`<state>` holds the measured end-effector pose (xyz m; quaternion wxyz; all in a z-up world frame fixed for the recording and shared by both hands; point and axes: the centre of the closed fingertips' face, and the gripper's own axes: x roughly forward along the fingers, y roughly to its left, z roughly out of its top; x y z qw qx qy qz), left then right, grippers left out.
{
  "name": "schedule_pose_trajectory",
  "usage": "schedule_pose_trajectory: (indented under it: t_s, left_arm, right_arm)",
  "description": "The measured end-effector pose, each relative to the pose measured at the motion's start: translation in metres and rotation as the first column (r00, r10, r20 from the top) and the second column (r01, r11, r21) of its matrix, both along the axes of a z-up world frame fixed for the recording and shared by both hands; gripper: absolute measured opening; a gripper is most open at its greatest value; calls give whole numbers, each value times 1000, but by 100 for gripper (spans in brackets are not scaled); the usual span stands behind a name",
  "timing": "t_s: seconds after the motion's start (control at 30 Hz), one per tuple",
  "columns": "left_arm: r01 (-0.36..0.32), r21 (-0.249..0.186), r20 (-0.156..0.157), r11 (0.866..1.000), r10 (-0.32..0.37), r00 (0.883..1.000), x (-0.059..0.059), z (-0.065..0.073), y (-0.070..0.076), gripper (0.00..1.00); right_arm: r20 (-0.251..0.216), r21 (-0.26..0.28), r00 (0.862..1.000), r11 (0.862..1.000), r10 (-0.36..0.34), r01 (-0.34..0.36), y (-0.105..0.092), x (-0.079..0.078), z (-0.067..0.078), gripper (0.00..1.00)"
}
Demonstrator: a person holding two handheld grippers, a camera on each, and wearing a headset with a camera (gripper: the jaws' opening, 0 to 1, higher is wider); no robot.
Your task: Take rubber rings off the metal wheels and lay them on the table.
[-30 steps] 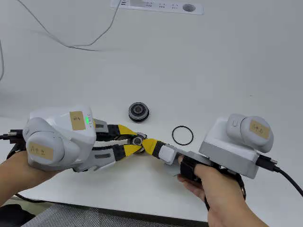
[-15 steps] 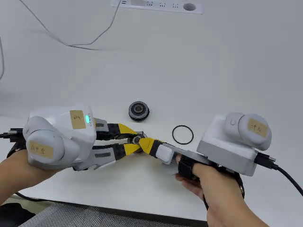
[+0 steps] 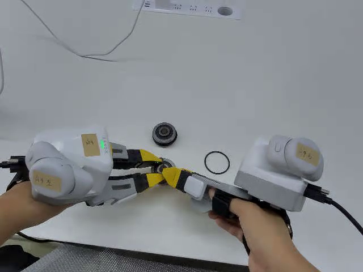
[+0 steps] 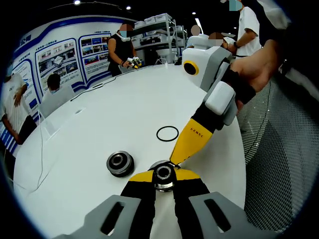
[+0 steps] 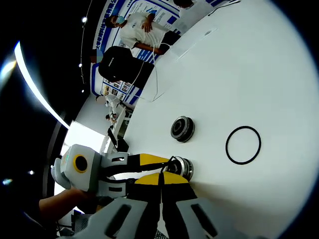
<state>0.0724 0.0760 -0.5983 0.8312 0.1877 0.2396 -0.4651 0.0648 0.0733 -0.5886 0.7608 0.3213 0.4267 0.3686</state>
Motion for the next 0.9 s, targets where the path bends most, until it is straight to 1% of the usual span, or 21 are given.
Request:
schedule_pose_trajectory:
  t_s: [0.17,0.33,0.4,0.6,0.63,0.7,0.73,0.77,0.83,0.87,0.9]
  left_arm:
    - [-1,3,1,1000,1,1000,-1,1,-1,13]
    - [-7,17,-15,1000,7,1000,0,1,-1,14]
    - [-6,24,-16,1000,7,1000,0,0,-1,14]
    - [-11,27,-40,1000,12,999,1,-1,0,14]
    - [-6,30,-40,1000,8,999,1,-1,0,14]
    - [-1,33,-19,999,2,1000,4,1,1,17]
    - [-2,42,-18,999,3,1000,5,2,2,19]
    - [-1,42,-19,999,2,1000,6,3,3,20]
    - [3,34,-13,999,-2,1000,6,8,4,22]
    - [3,25,-11,1000,-3,1000,6,10,3,22]
    - [-3,8,-8,1000,3,1000,6,15,3,23]
  right_arm:
    - [-12,-1,1000,1000,-27,27,-3,3,-3,0]
    - [-32,-2,998,999,-48,48,-2,6,-8,1]
    - [-36,-4,998,999,-53,53,-3,7,-9,1]
    - [-44,-9,997,998,-58,58,-4,7,-10,1]
    - [-46,-11,997,998,-58,58,-4,7,-10,1]
    - [-49,-9,997,998,-57,57,-4,7,-10,1]
    - [-49,-13,997,998,-56,55,-4,6,-11,1]
    - [-49,-14,997,998,-55,55,-4,6,-11,1]
    - [-52,-11,997,998,-60,59,-4,7,-11,1]
    - [-54,-11,997,998,-60,60,-4,7,-11,1]
    - [-56,-8,997,998,-62,61,-4,7,-11,1]
